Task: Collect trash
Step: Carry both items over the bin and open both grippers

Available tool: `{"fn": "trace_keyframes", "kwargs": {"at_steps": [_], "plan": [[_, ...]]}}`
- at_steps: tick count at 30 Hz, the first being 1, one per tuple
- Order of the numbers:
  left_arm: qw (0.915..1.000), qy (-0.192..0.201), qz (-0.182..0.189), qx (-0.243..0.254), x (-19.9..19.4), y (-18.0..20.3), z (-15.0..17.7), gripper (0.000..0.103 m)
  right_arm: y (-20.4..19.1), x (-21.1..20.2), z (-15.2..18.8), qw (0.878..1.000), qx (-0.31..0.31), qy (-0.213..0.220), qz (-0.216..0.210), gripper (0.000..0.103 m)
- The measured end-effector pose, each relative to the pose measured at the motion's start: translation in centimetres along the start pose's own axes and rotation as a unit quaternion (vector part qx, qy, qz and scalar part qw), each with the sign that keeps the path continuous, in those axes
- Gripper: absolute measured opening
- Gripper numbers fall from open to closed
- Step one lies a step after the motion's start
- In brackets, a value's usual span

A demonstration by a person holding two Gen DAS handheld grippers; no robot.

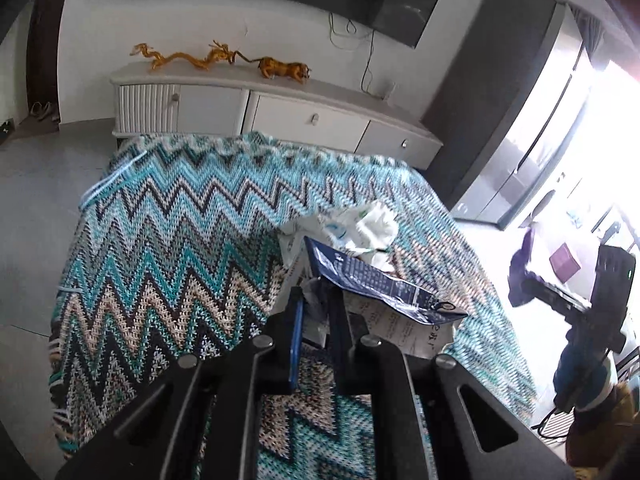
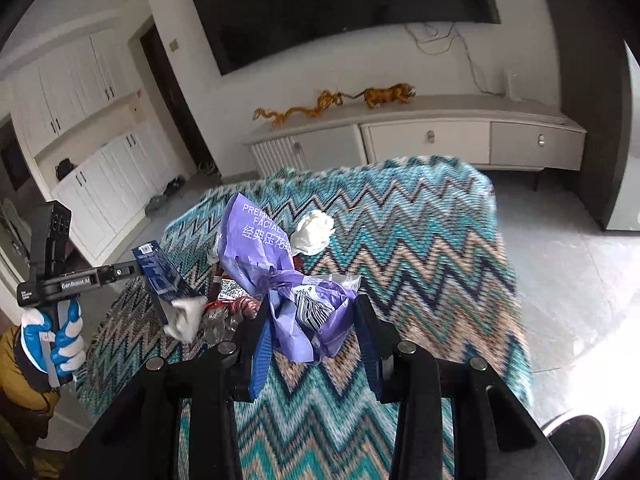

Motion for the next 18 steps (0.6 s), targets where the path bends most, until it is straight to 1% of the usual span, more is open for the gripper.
{"fn": "trace_keyframes", "kwargs": {"at_steps": [5,9,14,18], "plan": [[0.9997,0.009,0.017,0.012,-1.5,2.8,-0.8,0.011,2.0,-3.8,1.1,0.999,0.015,0.022,0.021,0.036],[0.9983,0.003,0.044,0.037,-1.5,7.2,-0.9,0.011,4.9,-7.4,2.9,0.997,0.038,0.038,0.05,0.036],[0.9923,-0.017,0.09,0.083,0.6,15.1,-0.3,0.011,9.4,-11.6,5.9,0.991,0.08,0.05,0.098,0.036],[0.9833,-0.039,0.125,0.127,3.1,22.5,1.3,0.011,13.6,-15.4,9.3,0.98,0.117,0.053,0.152,0.036]]}}
Point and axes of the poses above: each gripper's, at about its wrist camera, not at the fingertips, and x roughly the way its jaws point, y to its right, z to its underside, the point moved 7 cm from there along x, roughly the way its jaws point, and after that the axes turned 8 degrees about -x, right-handed, at the moved point
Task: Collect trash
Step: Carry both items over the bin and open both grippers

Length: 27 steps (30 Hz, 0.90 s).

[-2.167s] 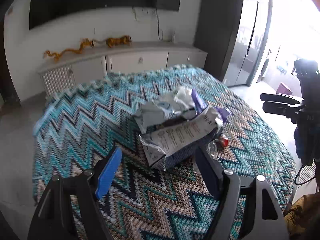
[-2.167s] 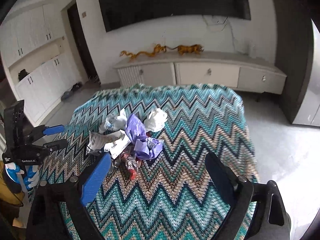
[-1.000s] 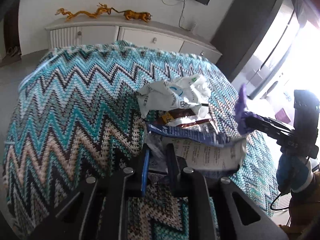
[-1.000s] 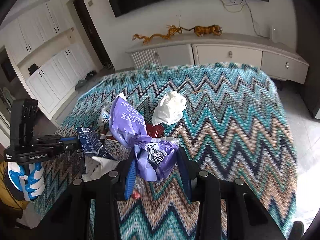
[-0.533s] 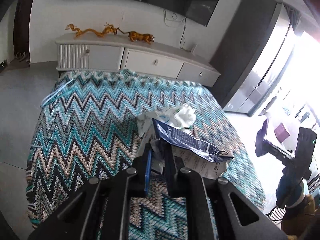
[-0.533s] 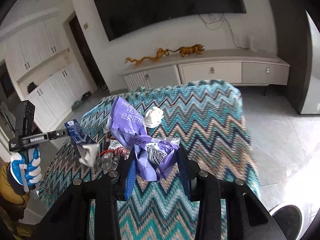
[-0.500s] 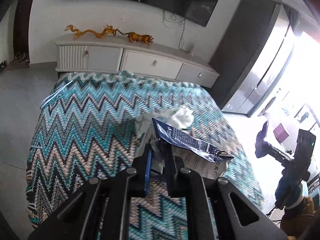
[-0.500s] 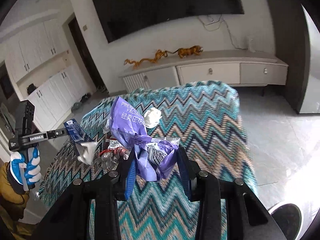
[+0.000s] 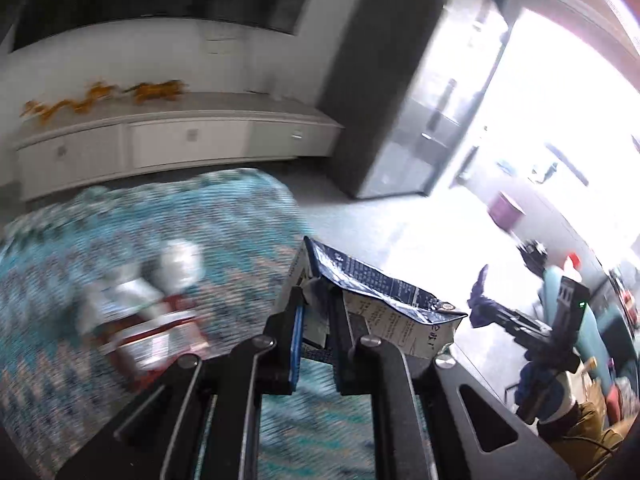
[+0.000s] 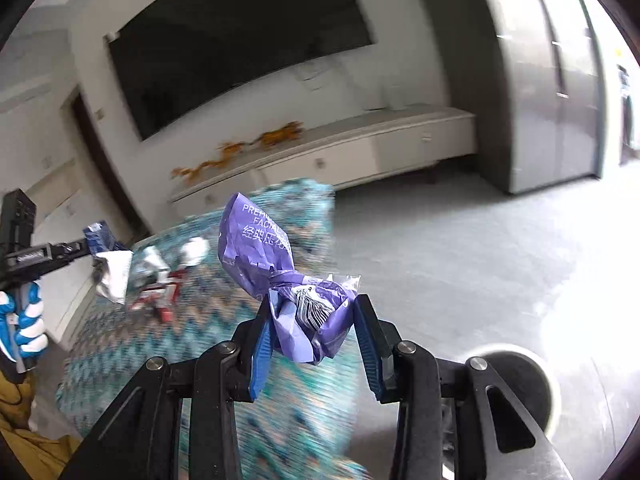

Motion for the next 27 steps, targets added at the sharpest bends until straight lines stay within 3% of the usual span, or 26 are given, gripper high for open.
{"fn": "trace_keyframes", "kwargs": {"at_steps": [5,10,13,22,26,27], "plan": [[0.9974,-0.038,0.034,0.051,6.7,8.7,0.6,0.011,6.4,-2.0,3.1,0.997,0.047,-0.008,0.061,0.036],[0.9912,-0.08,0.038,0.098,13.5,16.0,3.0,0.011,12.4,-2.0,7.9,0.988,0.1,-0.043,0.11,0.036],[0.9873,-0.103,0.029,0.118,17.6,19.4,4.7,0.011,15.3,-1.3,10.8,0.981,0.136,-0.066,0.118,0.036],[0.9806,-0.17,0.011,0.097,27.1,23.5,9.2,0.013,18.6,0.9,15.4,0.967,0.17,-0.121,0.144,0.04],[0.9775,-0.19,0.025,0.088,27.8,23.6,10.6,0.023,19.2,0.6,16.2,0.964,0.166,-0.132,0.161,0.06],[0.9773,-0.189,0.027,0.092,27.6,23.7,10.8,0.025,19.3,0.4,16.4,0.963,0.164,-0.134,0.165,0.061]]}}
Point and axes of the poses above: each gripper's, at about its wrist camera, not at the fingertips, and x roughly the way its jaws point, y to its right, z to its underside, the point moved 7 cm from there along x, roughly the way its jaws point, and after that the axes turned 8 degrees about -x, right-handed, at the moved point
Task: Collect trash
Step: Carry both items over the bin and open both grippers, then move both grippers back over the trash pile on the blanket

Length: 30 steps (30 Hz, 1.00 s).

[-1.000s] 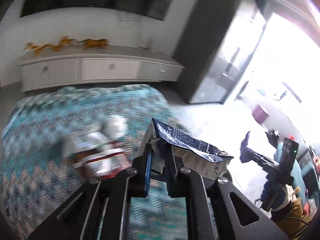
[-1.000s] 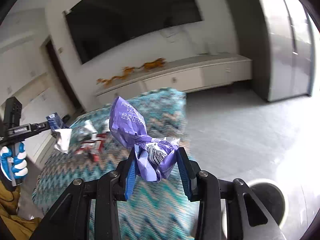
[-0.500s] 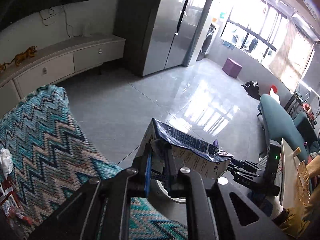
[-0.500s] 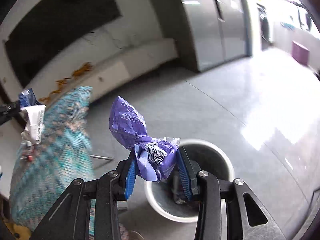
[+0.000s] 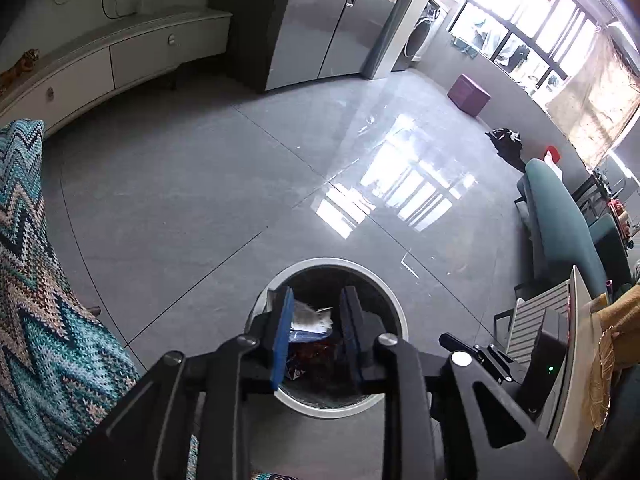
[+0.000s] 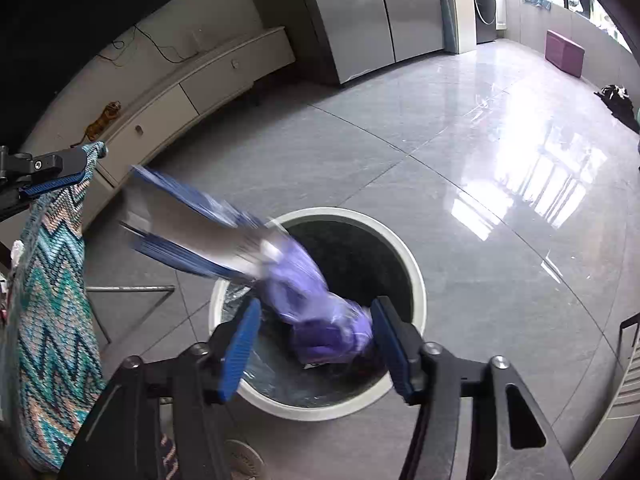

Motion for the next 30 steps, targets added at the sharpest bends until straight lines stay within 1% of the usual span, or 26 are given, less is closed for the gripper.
{"fn": "trace_keyframes", "kwargs": {"at_steps": [3,4,5,8,9,11,13,15,18,21,23,24,25,28,30], "plan": [[0.9998,0.012,0.001,0.014,-1.5,-0.1,0.4,0.026,-0.1,-0.5,0.0,1.0,-0.005,0.002,0.008,0.067],[0.9997,0.02,0.002,0.017,-2.2,-0.1,0.3,0.026,-0.4,-0.7,-0.1,1.0,-0.008,0.005,0.011,0.071],[0.9993,0.033,0.002,0.019,-3.2,-0.2,0.2,0.026,-0.8,-1.0,-0.2,1.0,-0.013,0.01,0.013,0.075],[0.9973,0.07,0.007,0.021,-6.5,-0.9,-0.3,0.026,-2.4,-2.3,-1.1,0.999,-0.026,0.028,0.02,0.085],[0.9964,0.081,0.008,0.021,-7.5,-1.1,-0.5,0.026,-3.3,-3.1,-1.6,0.998,-0.035,0.039,0.021,0.086],[0.9935,0.111,0.008,0.022,-10.1,-1.9,-0.7,0.026,-4.7,-4.4,-2.5,0.997,-0.05,0.058,0.025,0.095],[0.9903,0.136,0.002,0.03,-12.6,-2.9,-0.6,0.026,-6.2,-6.0,-3.5,0.994,-0.067,0.083,0.028,0.101],[0.9886,0.146,-0.005,0.037,-14.8,-4.0,-0.1,0.026,-8.0,-7.9,-4.7,0.991,-0.079,0.11,0.02,0.102],[0.9846,0.169,-0.024,0.038,-18.1,-6.3,0.9,0.026,-10.8,-10.1,-6.5,0.985,-0.101,0.14,0.009,0.103],[0.9807,0.19,-0.042,0.021,-21.3,-9.5,2.5,0.027,-14.6,-12.2,-7.6,0.977,-0.129,0.167,-0.017,0.103],[0.9771,0.202,-0.065,0.007,-23.3,-11.9,3.8,0.036,-16.9,-13.3,-8.1,0.972,-0.146,0.181,-0.035,0.103],[0.975,0.209,-0.075,-0.001,-24.2,-13.0,4.4,0.046,-18.2,-13.9,-8.3,0.969,-0.153,0.189,-0.047,0.103],[0.9727,0.216,-0.085,-0.008,-25.1,-14.3,5.0,0.052,-19.4,-14.6,-8.6,0.965,-0.16,0.197,-0.06,0.103],[0.9652,0.232,-0.117,-0.033,-28.3,-18.6,6.6,0.053,-22.7,-16.2,-9.2,0.956,-0.178,0.217,-0.09,0.103],[0.9599,0.243,-0.128,-0.053,-30.3,-21.1,7.4,0.053,-24.8,-17.1,-9.7,0.949,-0.193,0.226,-0.106,0.103]]}}
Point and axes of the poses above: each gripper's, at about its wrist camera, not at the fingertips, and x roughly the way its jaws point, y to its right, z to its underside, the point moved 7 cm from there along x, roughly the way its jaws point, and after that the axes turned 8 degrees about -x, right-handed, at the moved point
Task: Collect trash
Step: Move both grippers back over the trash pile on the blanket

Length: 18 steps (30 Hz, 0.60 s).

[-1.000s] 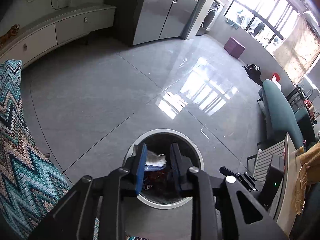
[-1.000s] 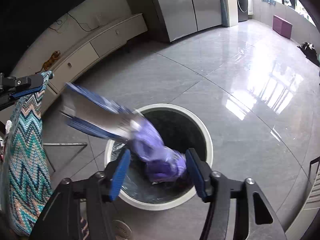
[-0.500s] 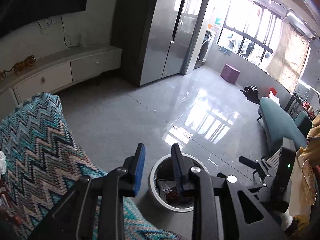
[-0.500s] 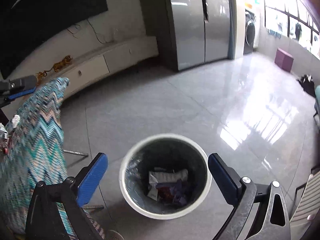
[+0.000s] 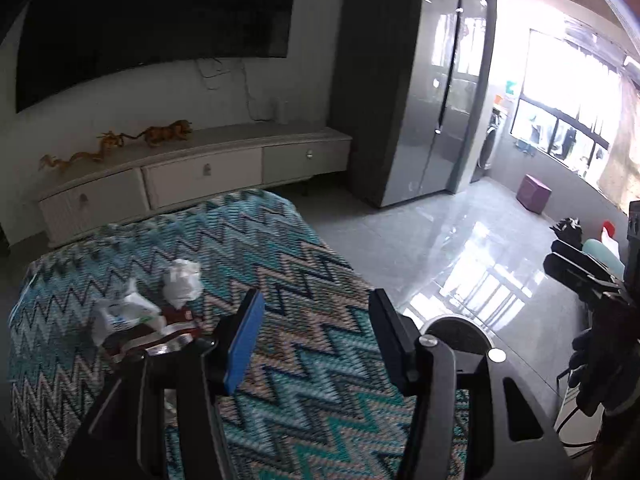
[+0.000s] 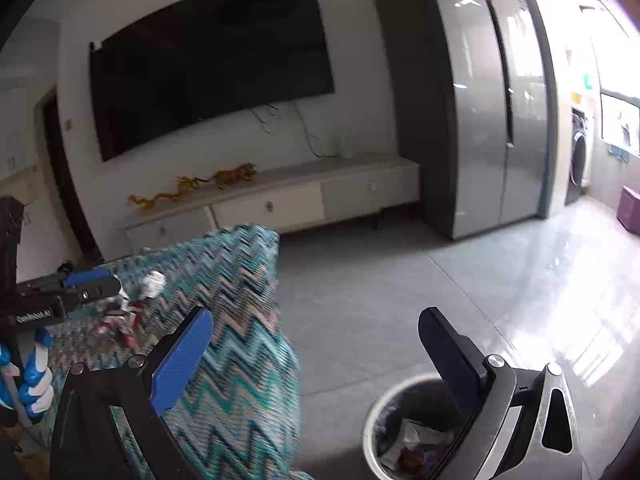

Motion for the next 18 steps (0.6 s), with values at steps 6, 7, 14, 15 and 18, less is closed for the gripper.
{"fn": "trace_keyframes", "kwargs": {"at_steps": [6,7,14,15,18], "plan": [[0.9964,0.036,-0.06,-0.048,-4.9,-10.0,-0.3,0.053,-4.6,0.0,-2.7,0.999,-0.039,0.009,-0.034,0.103],[0.9954,0.039,-0.069,-0.055,-5.7,-11.5,-0.2,0.053,-5.4,0.2,-3.0,0.998,-0.046,0.008,-0.039,0.103],[0.9879,0.043,-0.112,-0.098,-9.0,-19.2,1.8,0.053,-10.1,1.5,-3.7,0.994,-0.083,-0.007,-0.067,0.103],[0.9872,0.042,-0.114,-0.103,-9.2,-19.9,2.1,0.053,-10.8,1.9,-3.8,0.994,-0.086,-0.01,-0.073,0.103],[0.9868,0.034,-0.107,-0.116,-9.2,-21.0,2.9,0.053,-12.4,2.9,-3.8,0.992,-0.09,-0.019,-0.092,0.103]]}}
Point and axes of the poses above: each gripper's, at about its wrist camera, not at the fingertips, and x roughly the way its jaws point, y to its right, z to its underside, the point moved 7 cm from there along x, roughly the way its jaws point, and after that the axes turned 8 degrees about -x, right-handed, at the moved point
